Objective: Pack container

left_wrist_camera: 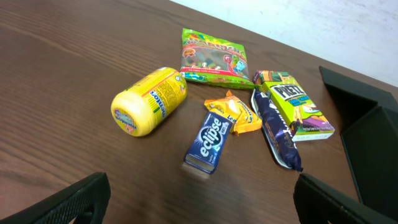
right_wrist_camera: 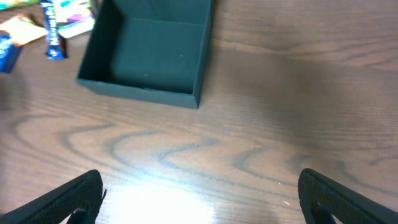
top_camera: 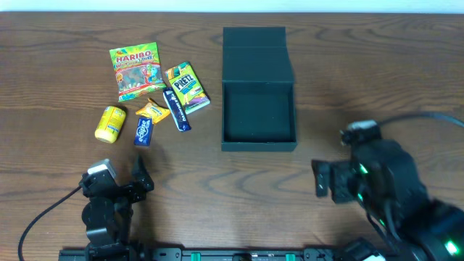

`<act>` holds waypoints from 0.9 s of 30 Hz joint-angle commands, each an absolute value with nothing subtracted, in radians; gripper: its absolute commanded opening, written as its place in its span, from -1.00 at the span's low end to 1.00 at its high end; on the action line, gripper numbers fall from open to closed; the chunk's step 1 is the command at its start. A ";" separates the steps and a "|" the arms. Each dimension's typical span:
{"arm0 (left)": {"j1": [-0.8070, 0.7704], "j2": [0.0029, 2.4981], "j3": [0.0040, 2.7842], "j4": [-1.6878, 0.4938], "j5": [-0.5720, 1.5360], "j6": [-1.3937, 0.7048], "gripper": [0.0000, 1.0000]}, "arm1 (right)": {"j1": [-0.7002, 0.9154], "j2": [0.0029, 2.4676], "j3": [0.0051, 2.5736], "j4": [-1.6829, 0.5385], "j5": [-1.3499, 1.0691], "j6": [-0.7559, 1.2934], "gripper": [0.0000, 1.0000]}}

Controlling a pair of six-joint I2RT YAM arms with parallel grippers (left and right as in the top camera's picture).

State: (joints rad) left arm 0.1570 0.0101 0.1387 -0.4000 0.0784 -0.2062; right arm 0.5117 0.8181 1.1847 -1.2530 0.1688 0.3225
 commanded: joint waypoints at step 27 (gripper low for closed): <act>0.163 0.004 0.118 -0.400 0.225 -0.346 0.90 | 0.503 0.711 1.192 -1.295 0.138 0.272 0.98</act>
State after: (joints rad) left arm 0.1570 0.0101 0.1333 -0.3779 0.1371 -0.2962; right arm 0.5117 0.7120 1.1847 -1.2907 0.1448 0.2867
